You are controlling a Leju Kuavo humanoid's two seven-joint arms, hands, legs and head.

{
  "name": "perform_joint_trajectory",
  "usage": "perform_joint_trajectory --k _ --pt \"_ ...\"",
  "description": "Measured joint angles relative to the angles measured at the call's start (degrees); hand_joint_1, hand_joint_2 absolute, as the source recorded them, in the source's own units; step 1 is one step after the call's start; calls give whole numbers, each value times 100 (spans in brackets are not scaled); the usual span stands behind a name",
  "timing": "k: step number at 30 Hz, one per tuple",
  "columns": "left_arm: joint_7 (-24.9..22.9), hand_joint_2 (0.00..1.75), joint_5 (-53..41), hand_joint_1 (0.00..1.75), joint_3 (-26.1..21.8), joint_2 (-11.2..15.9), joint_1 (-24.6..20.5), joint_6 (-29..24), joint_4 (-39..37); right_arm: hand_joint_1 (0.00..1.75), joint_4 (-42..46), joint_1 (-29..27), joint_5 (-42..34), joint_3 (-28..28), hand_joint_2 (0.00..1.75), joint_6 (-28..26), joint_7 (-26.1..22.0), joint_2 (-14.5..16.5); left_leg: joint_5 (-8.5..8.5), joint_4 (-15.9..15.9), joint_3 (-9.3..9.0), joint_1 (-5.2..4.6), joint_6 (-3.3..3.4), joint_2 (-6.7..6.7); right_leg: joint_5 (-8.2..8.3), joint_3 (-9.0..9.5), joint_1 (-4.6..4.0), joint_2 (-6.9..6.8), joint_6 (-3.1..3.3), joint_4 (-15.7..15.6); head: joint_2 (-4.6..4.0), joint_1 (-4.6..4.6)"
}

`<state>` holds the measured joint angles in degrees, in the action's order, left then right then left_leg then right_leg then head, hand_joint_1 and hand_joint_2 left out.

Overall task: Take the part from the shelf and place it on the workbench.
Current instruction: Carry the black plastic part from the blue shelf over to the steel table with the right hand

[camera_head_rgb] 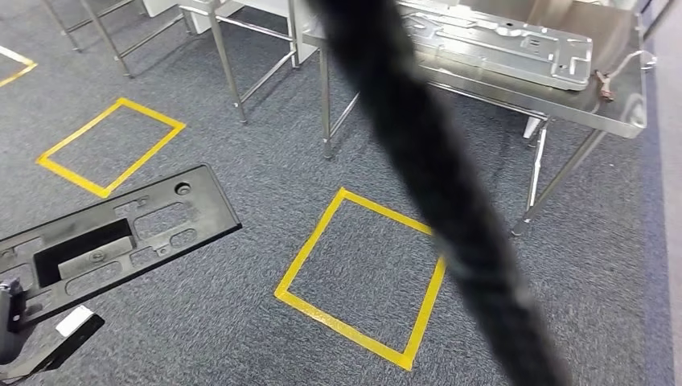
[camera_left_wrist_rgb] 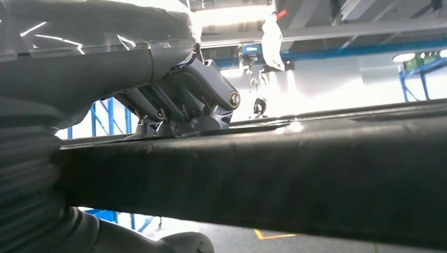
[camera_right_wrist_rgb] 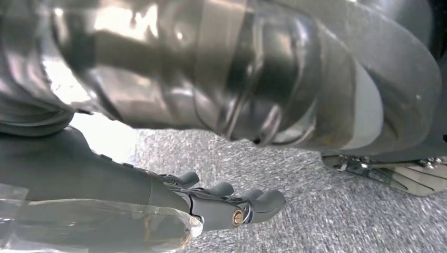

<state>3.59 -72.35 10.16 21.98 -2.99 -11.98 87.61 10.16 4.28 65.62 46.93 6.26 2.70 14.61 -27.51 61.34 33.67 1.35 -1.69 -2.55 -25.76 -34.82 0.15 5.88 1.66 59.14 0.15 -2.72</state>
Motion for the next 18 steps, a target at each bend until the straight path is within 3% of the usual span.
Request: perform_joint_trajectory --k 2,4,6,8,10,11,12,13,15,17,18 --pt "2 175 -2 175 -65 9 34 -8 36 0 0 5 6 -13 0 1 -3 1 21 -208 -96 -16 43 -84 5 -39 4 97 -62 21 0 -1" --pt "4 175 -5 175 -95 12 55 -11 68 0 0 -1 8 -18 0 1 -3 -1 56 -240 -107 -13 112 38 20 -62 8 151 -128 15 0 0" --pt "7 175 -5 175 -110 12 68 -15 102 0 0 1 9 -22 0 1 -4 -5 94 -297 -126 9 204 169 -123 -151 -15 -77 -181 201 0 -2" --pt "9 175 -5 175 -127 12 92 -18 130 0 0 7 10 -25 0 1 -5 -7 105 -324 -135 -3 262 304 -485 -430 -13 -410 -218 811 0 -4" --pt "11 175 -6 175 -135 12 118 -17 137 0 0 6 12 -26 0 1 -11 -9 97 -321 -136 -21 276 452 -741 -725 7 -513 -248 1450 0 -4" --pt "14 175 -7 175 -136 11 130 -17 139 0 0 6 16 -26 0 0 -16 -10 90 -319 -141 -24 275 527 -723 -754 11 -527 -255 1533 0 -4" --pt "21 175 -9 175 -140 10 143 -18 142 0 1 6 23 -28 0 -1 -21 -12 81 -317 -151 -25 268 600 -601 -663 12 -550 -255 1384 0 -4" --pt "35 175 -13 175 -153 9 156 -20 148 0 1 7 32 -33 0 0 -25 -14 69 -316 -166 -26 255 669 -419 -468 9 -605 -243 1041 0 -4" --pt "64 175 -22 175 -203 5 185 -29 163 0 2 13 49 -55 0 2 -28 -14 41 -311 -201 -40 215 790 -152 -45 -28 -845 -177 265 0 -3" --pt "93 175 -38 175 -256 -4 201 -43 172 0 2 11 56 -78 0 12 -31 -15 21 -313 -226 -59 150 889 -95 103 -76 -953 -110 -57 0 -3" --pt "105 175 -49 175 -271 -12 204 -48 175 0 2 5 57 -84 0 18 -33 -15 17 -322 -239 -66 114 941 -84 95 -89 -893 -85 -66 0 -3"
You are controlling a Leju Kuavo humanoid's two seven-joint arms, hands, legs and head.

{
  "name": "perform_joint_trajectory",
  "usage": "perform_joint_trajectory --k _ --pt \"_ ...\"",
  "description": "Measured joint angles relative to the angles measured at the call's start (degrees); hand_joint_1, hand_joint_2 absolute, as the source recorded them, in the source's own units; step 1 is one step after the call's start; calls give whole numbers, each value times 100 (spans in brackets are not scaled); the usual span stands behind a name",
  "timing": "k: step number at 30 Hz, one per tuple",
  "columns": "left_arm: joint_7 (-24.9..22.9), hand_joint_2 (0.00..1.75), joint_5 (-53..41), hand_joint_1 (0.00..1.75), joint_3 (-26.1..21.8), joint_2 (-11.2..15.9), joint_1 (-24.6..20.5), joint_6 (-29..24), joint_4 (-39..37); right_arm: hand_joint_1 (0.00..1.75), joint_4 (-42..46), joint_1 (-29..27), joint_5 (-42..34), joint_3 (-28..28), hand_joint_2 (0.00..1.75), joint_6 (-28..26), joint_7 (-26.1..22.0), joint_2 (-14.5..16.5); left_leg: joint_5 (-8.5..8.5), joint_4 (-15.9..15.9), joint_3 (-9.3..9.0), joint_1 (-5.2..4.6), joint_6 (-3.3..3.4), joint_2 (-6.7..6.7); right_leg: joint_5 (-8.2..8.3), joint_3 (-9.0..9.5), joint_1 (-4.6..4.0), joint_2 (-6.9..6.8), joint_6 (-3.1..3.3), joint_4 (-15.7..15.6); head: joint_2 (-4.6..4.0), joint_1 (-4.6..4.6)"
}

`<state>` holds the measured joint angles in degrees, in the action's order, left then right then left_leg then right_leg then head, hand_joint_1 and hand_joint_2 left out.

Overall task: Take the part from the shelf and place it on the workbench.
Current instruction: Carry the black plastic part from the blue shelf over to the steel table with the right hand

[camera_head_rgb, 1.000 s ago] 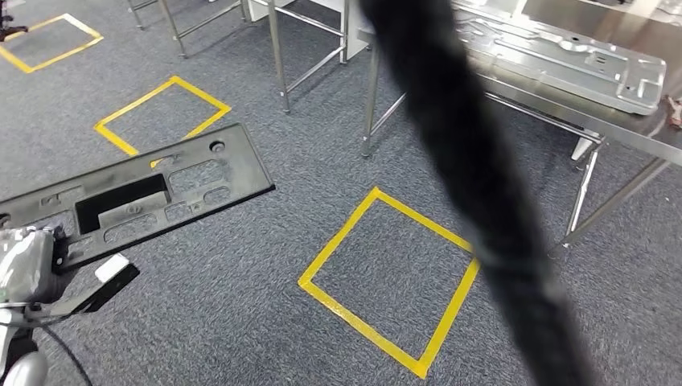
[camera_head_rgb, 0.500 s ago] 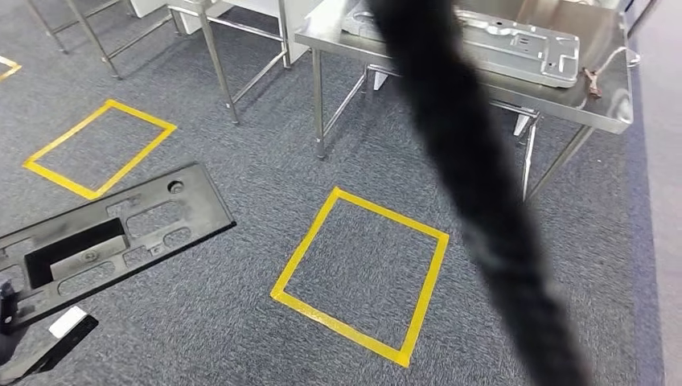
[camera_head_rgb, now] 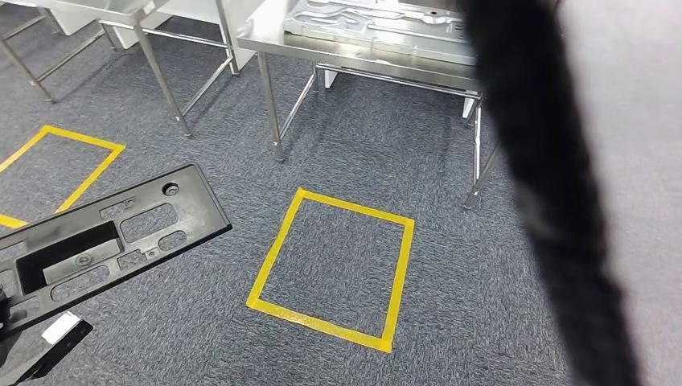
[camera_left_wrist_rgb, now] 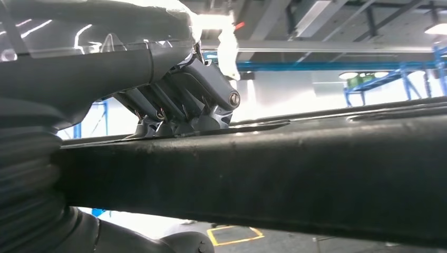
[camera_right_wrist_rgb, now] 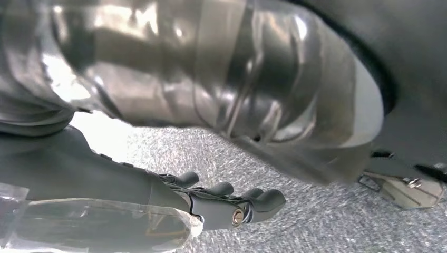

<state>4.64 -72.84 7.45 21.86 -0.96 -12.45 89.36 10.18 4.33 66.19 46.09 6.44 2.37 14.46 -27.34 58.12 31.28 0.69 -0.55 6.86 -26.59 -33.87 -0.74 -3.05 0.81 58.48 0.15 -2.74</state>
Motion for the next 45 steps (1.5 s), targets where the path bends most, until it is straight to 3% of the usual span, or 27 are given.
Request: perform_joint_trajectory --k 1,3,5,6,7,8,9,10,12,14,16,17,19,21,23,24,25,27,29,33,39,45 --pt "14 175 -13 175 -8 -7 0 -3 4 0 0 -5 1 -5 0 5 -1 1 -8 -7 -10 4 -32 46 21 5 15 71 31 -27 0 0" --pt "53 175 -34 175 -13 -20 -6 -2 13 0 0 -7 -3 -12 0 10 -3 4 -130 124 16 28 -88 -115 76 44 56 200 95 -107 0 2" --pt "112 175 -45 175 -13 -36 -47 47 10 0 -1 1 -38 -15 0 4 -5 8 -466 689 253 56 -129 -462 115 65 84 327 136 -149 0 4" --pt "133 175 -58 175 5 -56 -96 104 0 0 -1 4 -72 -13 0 -7 -5 8 -644 1071 435 61 -144 -569 121 61 88 392 146 -145 0 5" --pt "128 175 -76 175 46 -91 -172 185 -16 0 -1 4 -113 -9 0 -20 -5 7 -746 1387 594 62 -159 -616 123 57 88 463 148 -138 0 5" --pt "89 175 -101 175 121 -145 -279 280 -40 0 -1 2 -156 1 0 -33 -6 7 -740 1541 685 65 -169 -633 123 54 89 531 146 -126 0 5" --pt "14 175 -120 175 236 -216 -432 371 -73 0 -1 2 -203 16 0 -44 -6 6 -609 1464 672 71 -173 -646 119 51 90 600 139 -107 0 5" --pt "-83 175 -130 175 384 -293 -615 449 -117 0 -1 4 -243 36 0 -51 -6 6 -396 1190 566 82 -173 -682 111 48 94 666 125 -80 0 5" --pt "-254 175 -128 175 718 -442 -1021 546 -234 0 -1 23 -308 82 0 -61 -4 7 -47 463 258 119 -159 -951 86 7 100 795 72 3 0 4" --pt "-368 175 -116 175 1024 -535 -1339 586 -348 0 -1 45 -332 127 0 -70 5 8 7 138 117 123 -118 -1157 94 -78 117 938 -11 60 0 4" --pt "-446 175 -47 175 1274 -602 -1576 605 -440 0 -2 42 -333 158 0 -81 25 8 5 111 115 102 -42 -1058 145 -147 143 1105 -106 49 0 4" --pt "-464 175 22 175 1364 -631 -1675 608 -475 0 -2 33 -332 167 0 -89 32 6 25 80 107 103 4 -969 146 -173 147 1101 -141 61 0 3" --pt "-462 175 185 175 1464 -666 -1813 608 -520 0 -2 27 -329 176 0 -103 33 3 68 12 83 112 94 -811 -17 -324 125 819 -193 326 0 1" --pt "-435 175 340 175 1494 -675 -1884 608 -552 0 -2 27 -322 178 0 -115 -20 1 77 -10 77 86 143 -674 -358 -663 122 452 -230 997 0 1" --pt "-389 175 490 175 1533 -676 -1923 612 -596 0 -2 19 -316 178 0 -129 -102 1 69 -8 80 68 154 -559 -520 -933 143 351 -255 1538 0 2" --pt "-363 175 560 175 1558 -679 -1942 613 -616 0 -2 15 -316 178 0 -137 -132 -1 65 -7 79 65 153 -519 -455 -931 150 340 -259 1539 0 1" --pt "-333 175 636 175 1587 -685 -1966 614 -630 0 -2 13 -315 178 0 -148 -146 -2 60 -6 75 65 148 -493 -297 -809 152 333 -253 1312 0 1" --pt "-273 175 774 175 1639 -709 -2034 613 -639 0 -2 13 -313 178 0 -169 -162 -3 43 3 68 51 120 -465 34 -396 136 292 -205 541 0 1" --pt "-235 175 887 175 1693 -728 -2105 611 -639 0 -2 16 -306 178 0 -181 -169 -1 16 19 69 17 78 -456 158 -150 119 249 -150 53 0 2" --pt "-222 175 1003 175 1787 -743 -2182 609 -638 0 -2 10 -283 178 0 -190 -169 9 6 11 56 5 102 -451 150 -132 112 256 -139 -3 0 3" --pt "-229 175 1051 175 1886 -750 -2248 611 -637 0 -2 9 -266 178 0 -191 -169 10 25 -47 22 10 43 -446 127 -135 102 266 -77 12 0 3" --pt "-234 175 1074 175 1951 -752 -2249 609 -637 0 -2 10 -263 178 0 -191 -169 8 27 -56 16 13 -6 -446 121 -134 99 266 -66 19 0 2"
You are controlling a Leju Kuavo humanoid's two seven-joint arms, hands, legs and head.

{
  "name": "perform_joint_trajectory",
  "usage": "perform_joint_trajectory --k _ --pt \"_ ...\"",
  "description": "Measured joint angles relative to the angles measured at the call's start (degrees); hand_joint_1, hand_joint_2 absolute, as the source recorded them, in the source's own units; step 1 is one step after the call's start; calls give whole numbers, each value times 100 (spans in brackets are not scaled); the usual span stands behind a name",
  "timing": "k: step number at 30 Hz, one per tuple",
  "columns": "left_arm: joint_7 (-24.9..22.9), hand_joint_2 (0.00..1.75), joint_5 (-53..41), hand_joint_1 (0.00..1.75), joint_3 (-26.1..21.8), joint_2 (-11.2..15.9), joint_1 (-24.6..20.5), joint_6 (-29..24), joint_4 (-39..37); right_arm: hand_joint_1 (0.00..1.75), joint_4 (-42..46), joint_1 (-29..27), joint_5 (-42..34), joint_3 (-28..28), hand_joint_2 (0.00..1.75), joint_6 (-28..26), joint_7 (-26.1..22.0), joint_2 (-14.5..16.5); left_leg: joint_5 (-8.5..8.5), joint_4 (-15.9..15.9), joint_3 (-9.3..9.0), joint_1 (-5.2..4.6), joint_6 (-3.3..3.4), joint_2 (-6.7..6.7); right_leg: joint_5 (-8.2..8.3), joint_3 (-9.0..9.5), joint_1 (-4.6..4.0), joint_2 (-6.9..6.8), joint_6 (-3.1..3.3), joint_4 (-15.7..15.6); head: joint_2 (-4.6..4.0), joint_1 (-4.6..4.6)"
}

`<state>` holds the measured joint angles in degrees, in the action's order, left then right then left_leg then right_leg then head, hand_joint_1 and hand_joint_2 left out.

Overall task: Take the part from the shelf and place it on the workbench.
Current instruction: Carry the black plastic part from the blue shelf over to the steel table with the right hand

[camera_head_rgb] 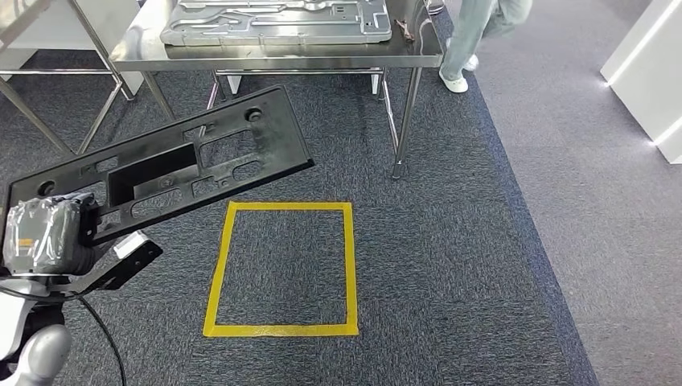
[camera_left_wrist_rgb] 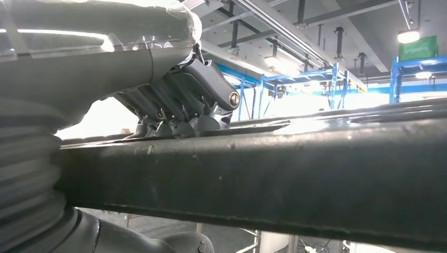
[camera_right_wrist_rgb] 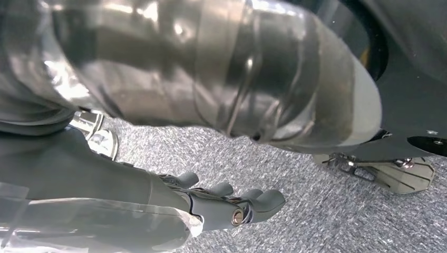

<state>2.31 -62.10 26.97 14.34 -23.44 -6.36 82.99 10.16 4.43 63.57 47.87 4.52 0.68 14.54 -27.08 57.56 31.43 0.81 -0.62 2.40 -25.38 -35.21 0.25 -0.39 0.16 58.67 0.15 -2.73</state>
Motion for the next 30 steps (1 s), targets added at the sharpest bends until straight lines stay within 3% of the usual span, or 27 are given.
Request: perform_joint_trajectory --k 11,15,17,19,22,23,24,25,27,28,30 --pt "1 175 33 175 68 2 40 -18 95 0 0 -1 33 0 0 0 0 2 -24 59 26 -16 29 -2 18 9 22 -9 -23 -8 0 1" --pt "1 175 35 175 71 2 59 -18 163 0 0 1 36 0 0 0 0 4 -40 88 55 -32 73 -3 33 11 38 -17 -69 -21 0 2" --pt "4 175 35 175 72 -1 64 -19 208 0 0 5 39 0 0 0 0 8 -12 17 26 -7 127 0 22 22 39 -19 -115 -23 0 1" --pt "10 175 37 175 78 -9 59 -25 255 0 0 6 43 0 0 0 0 9 30 -72 -26 31 181 8 -153 -102 42 -4 -157 249 0 -1" --pt "15 175 38 175 91 -24 59 -31 282 0 0 -4 49 0 0 -2 0 5 25 -89 -50 39 201 12 -609 -670 66 14 -206 1319 0 0" --pt "16 175 38 175 98 -27 68 -31 282 0 0 -6 50 0 0 -2 0 2 10 -87 -64 44 193 10 -629 -799 74 13 -220 1528 0 0" --pt "17 175 38 175 106 -31 76 -31 282 0 0 -7 50 0 0 -2 0 -2 -11 -86 -88 53 176 7 -532 -819 85 13 -232 1515 0 -1" --pt "20 175 38 175 114 -34 82 -31 282 0 0 -6 50 0 0 -3 0 -5 -40 -82 -125 67 151 3 -342 -726 100 8 -242 1289 0 -1" --pt "25 175 38 175 123 -39 80 -31 287 0 -1 -5 51 0 0 -4 0 -8 -127 -59 -210 80 71 -1 46 -359 116 -27 -258 520 0 -1" --pt "27 175 40 175 126 -42 74 -29 292 0 -1 -3 51 0 0 -4 0 -8 -169 -44 -237 72 25 -3 123 -219 111 -43 -230 246 0 1" --pt "27 175 46 175 133 -46 54 -22 307 0 -1 -5 53 0 0 -4 0 -7 -226 -38 -268 53 -61 1 59 -123 70 -46 -128 79 0 1"
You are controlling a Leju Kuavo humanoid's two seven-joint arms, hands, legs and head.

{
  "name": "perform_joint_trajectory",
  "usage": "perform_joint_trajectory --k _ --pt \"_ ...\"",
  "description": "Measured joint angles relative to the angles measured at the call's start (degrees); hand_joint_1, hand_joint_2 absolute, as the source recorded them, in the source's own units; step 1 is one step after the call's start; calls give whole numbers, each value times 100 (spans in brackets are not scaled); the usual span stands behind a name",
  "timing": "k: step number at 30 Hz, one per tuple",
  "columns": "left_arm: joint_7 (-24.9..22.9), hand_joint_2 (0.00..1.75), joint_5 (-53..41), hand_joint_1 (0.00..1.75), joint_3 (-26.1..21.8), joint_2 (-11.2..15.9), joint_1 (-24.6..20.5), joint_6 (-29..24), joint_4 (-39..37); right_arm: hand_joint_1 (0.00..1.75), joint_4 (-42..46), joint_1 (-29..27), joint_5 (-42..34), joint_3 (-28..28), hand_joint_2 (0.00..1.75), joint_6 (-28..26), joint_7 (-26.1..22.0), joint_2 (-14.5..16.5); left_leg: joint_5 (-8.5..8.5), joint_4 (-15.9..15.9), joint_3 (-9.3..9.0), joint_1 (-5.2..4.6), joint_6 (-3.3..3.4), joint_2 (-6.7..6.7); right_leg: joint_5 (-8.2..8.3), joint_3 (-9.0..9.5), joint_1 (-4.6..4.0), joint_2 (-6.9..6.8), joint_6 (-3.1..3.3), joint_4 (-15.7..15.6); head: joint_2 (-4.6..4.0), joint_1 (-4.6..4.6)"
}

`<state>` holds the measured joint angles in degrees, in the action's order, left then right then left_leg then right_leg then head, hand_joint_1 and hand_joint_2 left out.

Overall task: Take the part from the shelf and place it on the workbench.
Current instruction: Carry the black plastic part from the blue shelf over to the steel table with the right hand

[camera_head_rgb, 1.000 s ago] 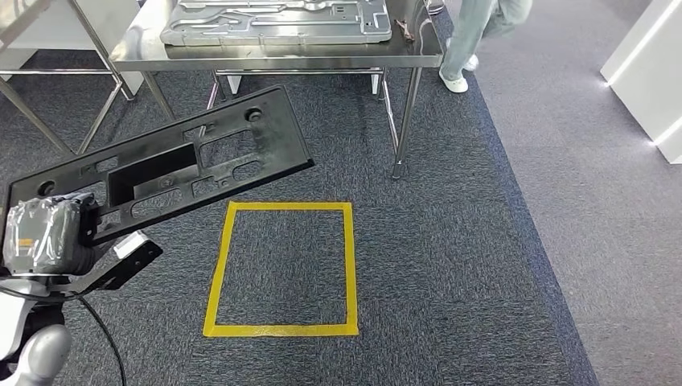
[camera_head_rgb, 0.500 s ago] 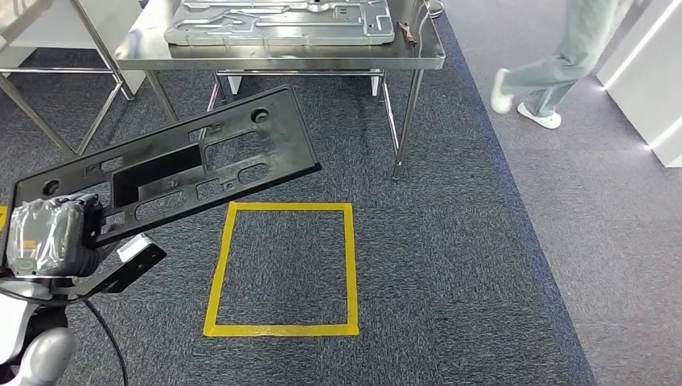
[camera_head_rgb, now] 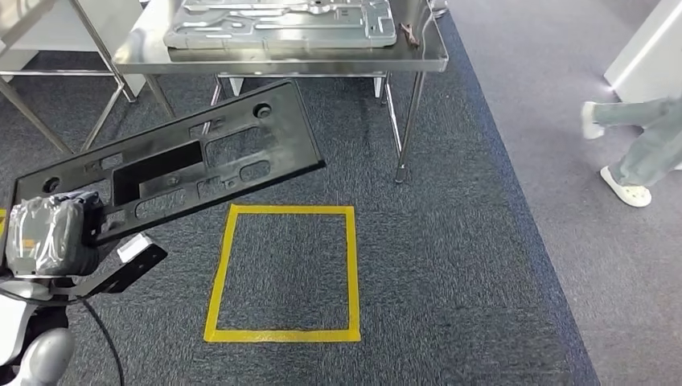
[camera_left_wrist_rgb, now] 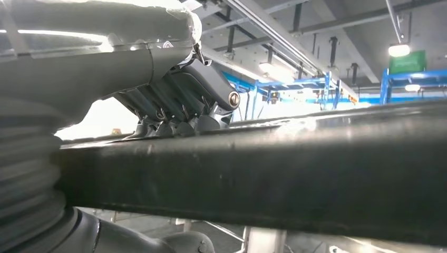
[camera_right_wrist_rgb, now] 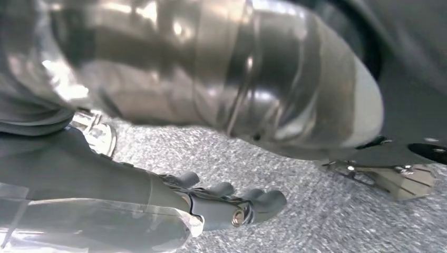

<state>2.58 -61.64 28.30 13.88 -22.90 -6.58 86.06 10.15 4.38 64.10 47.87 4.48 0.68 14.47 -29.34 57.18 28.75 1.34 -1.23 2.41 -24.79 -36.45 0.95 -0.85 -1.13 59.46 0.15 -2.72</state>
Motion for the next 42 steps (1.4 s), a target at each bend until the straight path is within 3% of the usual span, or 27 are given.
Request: perform_joint_trajectory --k 2,4,5,7,8,9,10,11,13,14,15,17,19,20,23,24,25,28,30,32,34,36,38,39,40,41,42 --pt "3 175 5 175 14 -8 -19 5 16 0 1 -4 1 1 0 1 0 1 -52 -18 -45 18 -69 6 -52 23 -7 31 117 -9 0 -1" --pt "11 175 9 175 24 -13 -37 5 30 0 2 -5 2 1 0 1 0 2 -199 226 41 36 -107 -54 -106 99 2 65 214 -26 0 0" --pt "15 175 14 175 25 -13 -42 5 35 0 3 -4 3 1 0 1 0 2 -330 549 211 38 -112 -103 -138 142 -2 82 255 -34 0 1" --pt "15 175 23 175 28 -11 -36 6 37 0 3 0 4 0 0 2 0 4 -589 1416 746 26 -101 -165 -213 222 -40 121 310 -33 0 2" --pt "15 175 28 175 32 -11 -24 7 37 0 3 -1 5 0 0 2 0 5 -611 1727 989 15 -83 -177 -254 270 -66 145 324 -33 0 2" --pt "15 175 28 175 37 -11 -13 7 37 0 3 -7 7 0 0 2 0 6 -506 1827 1137 -4 -48 -182 -298 329 -96 169 336 -33 0 2" --pt "15 175 28 175 42 -11 -6 7 37 0 3 -11 8 1 0 2 0 6 -271 1681 1167 -29 10 -185 -347 401 -127 192 347 -33 0 2" --pt "16 175 29 175 45 -11 -4 7 37 0 3 -15 9 1 0 2 0 7 55 1329 1097 -71 93 -192 -400 482 -158 212 355 -34 0 1" --pt "15 175 40 175 47 -7 -5 5 37 0 -5 -26 11 2 0 3 0 28 505 655 888 -162 311 -212 -483 589 -170 237 352 -63 0 1" --pt "16 175 48 175 48 -3 -4 1 38 0 -11 -24 13 2 0 4 1 45 580 438 807 -215 400 -220 -503 607 -148 242 327 -86 0 2" --pt "17 175 54 175 48 7 1 -5 43 0 -16 -24 14 2 0 4 1 62 548 326 757 -254 471 -222 -500 614 -121 241 296 -100 0 7" --pt "20 175 58 175 43 35 36 -29 79 0 -17 -12 22 2 0 5 1 77 502 65 597 -270 516 -210 -471 647 -101 226 220 -120 0 14" --pt "33 175 54 175 6 80 144 -90 154 0 -13 -10 50 1 0 4 0 71 481 -162 374 -209 501 -194 -504 632 -120 193 163 12 -1 13" --pt "55 175 45 175 -31 109 224 -128 204 0 -10 -6 69 1 0 4 0 63 472 -236 277 -173 478 -189 -584 522 -119 180 133 219 -2 13" --pt "193 175 -34 175 -204 198 559 -208 351 0 -8 -18 118 -2 0 4 0 49 355 -275 109 -133 407 -181 -901 -107 -32 151 21 1107 -2 14" --pt "249 175 -69 175 -276 220 697 -219 393 0 -8 -27 134 -3 0 4 0 42 297 -272 45 -112 376 -181 -896 -254 2 140 -21 1212 -2 14" --pt "298 175 -96 175 -347 239 824 -226 431 0 -8 -34 149 -4 0 4 -1 34 235 -265 -28 -87 343 -182 -779 -306 35 126 -63 1124 -2 14" --pt "368 175 -137 175 -531 274 1075 -244 526 0 -10 -45 185 -10 0 9 -7 13 9 -191 -240 -7 202 -191 -78 -126 104 75 -154 201 -2 13" --pt "378 175 -153 175 -626 294 1154 -265 571 0 -13 -42 192 -15 0 15 -11 10 -109 -131 -294 4 95 -201 90 -70 80 61 -78 -69 -2 11" --pt "387 175 -169 175 -689 316 1207 -280 616 0 -15 -33 197 -19 0 18 -14 10 -130 -70 -300 13 11 -206 37 -50 41 75 65 -34 -2 11" --pt "403 175 -179 175 -735 339 1234 -290 656 0 -14 -34 200 -20 0 19 -16 10 -103 191 -201 41 -35 -204 -18 45 38 95 158 -69 -2 13" --pt "411 175 -190 175 -783 359 1247 -299 677 0 -13 -35 205 -24 0 20 -17 10 -215 802 155 47 -49 -205 -79 169 36 111 224 -115 -2 15" --pt "422 175 -223 175 -824 367 1284 -304 683 0 -14 -37 217 -30 0 20 -16 10 -516 1449 649 36 -43 -206 -159 274 15 128 254 -129 -2 15" --pt "436 175 -241 175 -843 367 1315 -305 683 0 -14 -40 228 -33 0 20 -16 10 -622 1610 841 32 -32 -206 -204 328 4 140 258 -130 -2 15" --pt "450 175 -256 175 -863 367 1350 -306 684 0 -14 -42 242 -35 0 20 -15 10 -609 1598 949 28 -13 -206 -253 391 -9 151 260 -129 -2 15" --pt "461 175 -268 175 -887 367 1382 -309 684 0 -14 -43 259 -39 0 21 -15 11 -447 1409 969 19 19 -206 -303 461 -21 161 259 -129 -2 15" --pt "469 175 -280 175 -919 369 1414 -316 688 0 -14 -43 283 -47 0 23 -15 14 -158 1087 922 2 66 -205 -355 533 -30 168 254 -131 -2 15"
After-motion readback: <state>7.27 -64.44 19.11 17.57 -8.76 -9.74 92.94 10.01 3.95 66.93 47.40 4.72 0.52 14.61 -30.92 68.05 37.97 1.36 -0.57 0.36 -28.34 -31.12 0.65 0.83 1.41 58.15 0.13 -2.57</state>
